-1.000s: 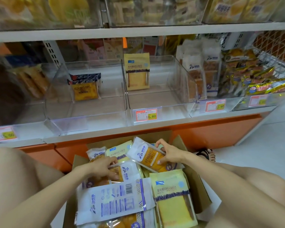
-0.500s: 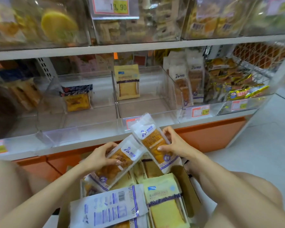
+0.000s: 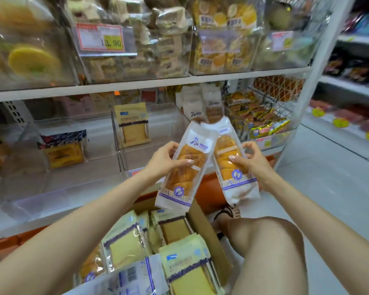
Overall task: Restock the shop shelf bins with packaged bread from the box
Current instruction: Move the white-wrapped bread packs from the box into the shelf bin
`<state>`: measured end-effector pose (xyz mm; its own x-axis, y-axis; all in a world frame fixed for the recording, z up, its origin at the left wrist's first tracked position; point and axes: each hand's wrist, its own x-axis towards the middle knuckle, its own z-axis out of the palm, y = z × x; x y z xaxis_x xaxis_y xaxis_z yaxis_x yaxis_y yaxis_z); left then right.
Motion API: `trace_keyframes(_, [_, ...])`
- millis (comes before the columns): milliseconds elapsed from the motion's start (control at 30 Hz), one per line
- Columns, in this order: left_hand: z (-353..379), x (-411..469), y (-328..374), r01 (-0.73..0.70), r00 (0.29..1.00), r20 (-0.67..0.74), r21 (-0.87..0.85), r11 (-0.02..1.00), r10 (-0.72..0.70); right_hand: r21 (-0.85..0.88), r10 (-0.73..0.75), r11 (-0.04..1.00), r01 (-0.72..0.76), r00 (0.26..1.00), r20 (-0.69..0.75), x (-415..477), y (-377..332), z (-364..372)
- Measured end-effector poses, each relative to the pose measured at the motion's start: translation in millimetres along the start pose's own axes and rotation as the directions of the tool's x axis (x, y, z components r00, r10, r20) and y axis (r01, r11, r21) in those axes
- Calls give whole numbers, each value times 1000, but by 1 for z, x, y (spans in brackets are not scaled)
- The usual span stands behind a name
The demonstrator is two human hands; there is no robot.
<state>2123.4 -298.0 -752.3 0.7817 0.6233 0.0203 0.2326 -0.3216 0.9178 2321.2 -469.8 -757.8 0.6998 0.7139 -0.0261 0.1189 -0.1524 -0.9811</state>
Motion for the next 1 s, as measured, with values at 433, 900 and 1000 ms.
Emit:
trace_keyframes(433, [26,108,47,1,990,-142,27,1000,3,-129,-152,983,131,974,-171,85,-42,-40])
trace_keyframes(900, [38,202,42,-61,965,-256,-12,998,56,-205,-184,969,140,959,-215,183,-43,-27])
trace_keyframes(1000, [36,216,41,-65,957,-279,47,997,75,-198,-190,969,147,956,-222,199,-39,-16])
